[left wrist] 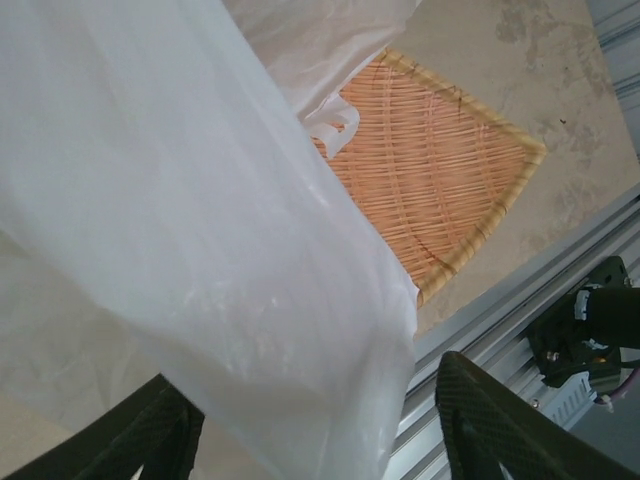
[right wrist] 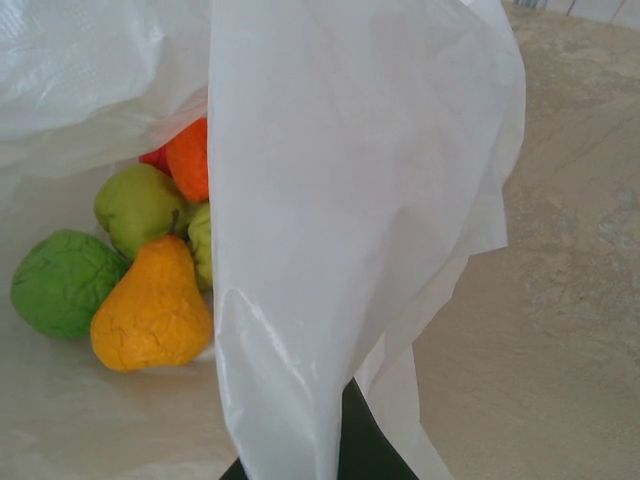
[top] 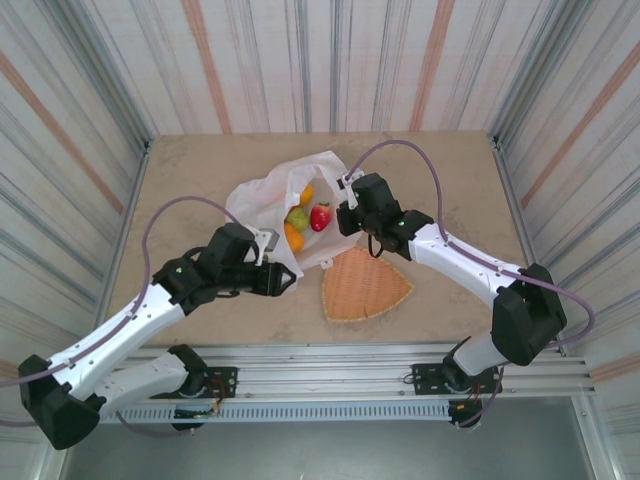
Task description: Place the fruits into the plastic bag
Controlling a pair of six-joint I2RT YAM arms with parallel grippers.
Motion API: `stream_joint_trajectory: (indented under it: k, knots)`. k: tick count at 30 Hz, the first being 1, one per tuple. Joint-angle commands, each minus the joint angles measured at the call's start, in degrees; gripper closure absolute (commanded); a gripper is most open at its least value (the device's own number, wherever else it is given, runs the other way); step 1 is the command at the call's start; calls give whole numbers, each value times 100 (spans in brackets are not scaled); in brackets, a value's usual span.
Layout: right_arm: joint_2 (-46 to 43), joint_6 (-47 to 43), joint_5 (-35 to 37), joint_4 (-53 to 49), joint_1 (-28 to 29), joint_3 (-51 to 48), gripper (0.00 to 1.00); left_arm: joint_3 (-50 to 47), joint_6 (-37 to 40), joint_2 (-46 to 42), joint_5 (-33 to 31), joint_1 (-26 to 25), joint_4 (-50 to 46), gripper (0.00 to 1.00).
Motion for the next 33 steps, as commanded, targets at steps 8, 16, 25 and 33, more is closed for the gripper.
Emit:
stream_joint_trajectory:
  k: [8, 16, 25, 33]
  knots:
    - [-125, 129, 29, 0, -47, -91, 100, -106, -80, 252, 249, -52, 885, 80]
    - [-178, 25, -22, -87, -218, 317, 99, 337, 59, -59, -100, -46, 868, 100]
    - [4, -288, -52, -287, -392, 1359, 99, 1565, 262, -7, -304, 659, 1163, 100]
    - [255, -357, -162, -492, -737, 2479, 99, 2603, -154, 449, 367, 2029, 1162, 100]
